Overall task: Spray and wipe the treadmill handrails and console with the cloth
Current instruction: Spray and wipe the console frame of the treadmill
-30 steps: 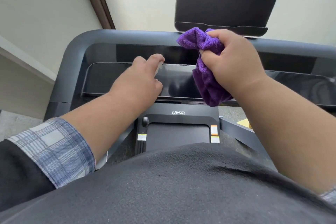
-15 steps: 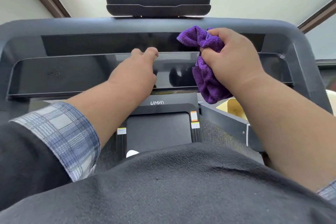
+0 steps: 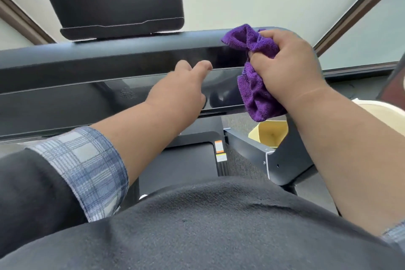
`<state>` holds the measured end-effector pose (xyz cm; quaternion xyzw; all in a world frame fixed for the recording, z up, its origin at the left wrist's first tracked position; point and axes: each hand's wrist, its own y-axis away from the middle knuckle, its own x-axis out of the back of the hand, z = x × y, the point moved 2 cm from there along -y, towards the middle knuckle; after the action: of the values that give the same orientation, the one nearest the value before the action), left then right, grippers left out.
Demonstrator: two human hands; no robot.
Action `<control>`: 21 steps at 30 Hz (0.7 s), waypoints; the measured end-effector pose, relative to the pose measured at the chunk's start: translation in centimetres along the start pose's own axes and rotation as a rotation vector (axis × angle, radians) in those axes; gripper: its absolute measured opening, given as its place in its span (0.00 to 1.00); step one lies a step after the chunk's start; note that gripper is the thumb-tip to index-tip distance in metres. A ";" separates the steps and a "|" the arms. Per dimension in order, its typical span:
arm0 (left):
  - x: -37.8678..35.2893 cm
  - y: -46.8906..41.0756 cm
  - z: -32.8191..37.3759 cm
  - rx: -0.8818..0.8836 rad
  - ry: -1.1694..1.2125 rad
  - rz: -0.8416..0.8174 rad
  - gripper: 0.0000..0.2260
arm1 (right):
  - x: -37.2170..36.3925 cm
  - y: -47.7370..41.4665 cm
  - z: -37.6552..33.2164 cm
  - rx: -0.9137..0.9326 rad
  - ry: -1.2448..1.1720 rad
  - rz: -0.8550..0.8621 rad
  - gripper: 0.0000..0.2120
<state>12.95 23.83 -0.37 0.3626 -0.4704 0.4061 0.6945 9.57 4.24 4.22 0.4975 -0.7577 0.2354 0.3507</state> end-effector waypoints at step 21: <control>-2.1 -2.4 5.5 0.040 -0.005 -0.049 0.23 | 3.5 -0.7 7.4 -0.087 -0.117 0.031 0.15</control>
<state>12.61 17.49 -1.03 0.3888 -0.4548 0.3973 0.6958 7.09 -3.33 2.10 0.4828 -0.7941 0.1781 0.3233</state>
